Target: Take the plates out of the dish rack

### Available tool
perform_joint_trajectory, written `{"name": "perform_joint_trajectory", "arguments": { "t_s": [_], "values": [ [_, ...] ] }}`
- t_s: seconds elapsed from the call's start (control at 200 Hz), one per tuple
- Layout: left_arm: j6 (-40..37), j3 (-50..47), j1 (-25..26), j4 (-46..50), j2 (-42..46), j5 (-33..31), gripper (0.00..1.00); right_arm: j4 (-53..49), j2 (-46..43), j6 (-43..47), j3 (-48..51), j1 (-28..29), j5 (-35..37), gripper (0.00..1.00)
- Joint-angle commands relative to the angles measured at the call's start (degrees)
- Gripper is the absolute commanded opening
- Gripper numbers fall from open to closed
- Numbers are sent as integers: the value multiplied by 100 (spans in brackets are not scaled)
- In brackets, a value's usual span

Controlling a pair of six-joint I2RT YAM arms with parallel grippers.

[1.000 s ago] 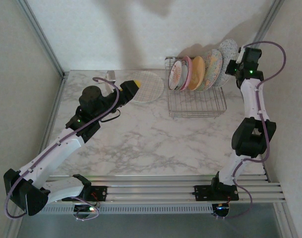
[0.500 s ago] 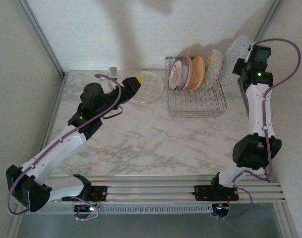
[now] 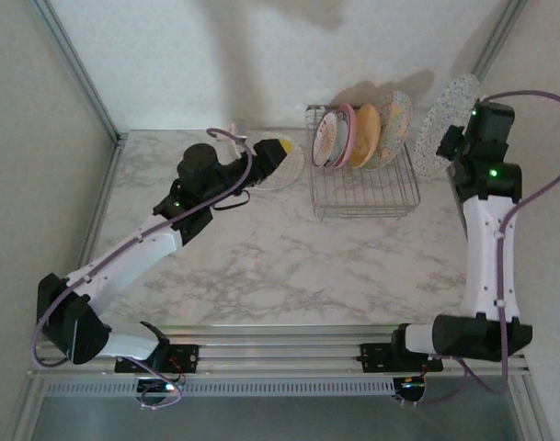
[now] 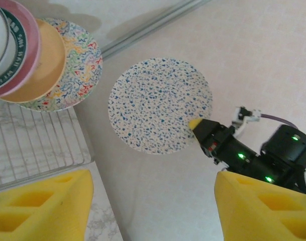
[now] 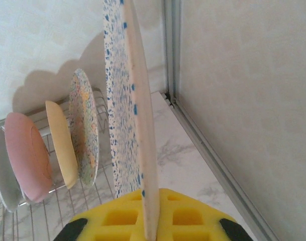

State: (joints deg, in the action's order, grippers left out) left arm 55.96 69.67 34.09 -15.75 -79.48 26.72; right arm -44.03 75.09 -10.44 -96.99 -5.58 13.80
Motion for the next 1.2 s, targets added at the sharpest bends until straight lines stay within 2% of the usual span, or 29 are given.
{"name": "perform_joint_trajectory", "arguments": {
  "t_s": [0.0,0.16,0.345,0.425,0.791,0.956,1.191],
  "values": [
    [135,305,158,-359,-287,244,65,11,-566,-385,30,26,-38,0],
    [238,651,372,-257,-814,275,67,-110,-1046,-870,109,26,-855,0],
    [546,875,584,-359,-1329,367,68,22,-1427,-1823,447,23,-2323,0],
    [723,908,654,-705,-1486,404,69,228,-1552,-2283,682,28,-2906,0],
    [929,1111,702,-796,-1906,470,68,1079,-1602,-3516,1341,36,-4272,0],
    [1063,1125,707,-937,-1990,482,61,1155,-1526,-3701,1425,59,-4519,0],
    [1160,1096,704,-1053,-2007,479,40,1207,-1467,-3900,1595,136,-4731,0]
  ]
}}
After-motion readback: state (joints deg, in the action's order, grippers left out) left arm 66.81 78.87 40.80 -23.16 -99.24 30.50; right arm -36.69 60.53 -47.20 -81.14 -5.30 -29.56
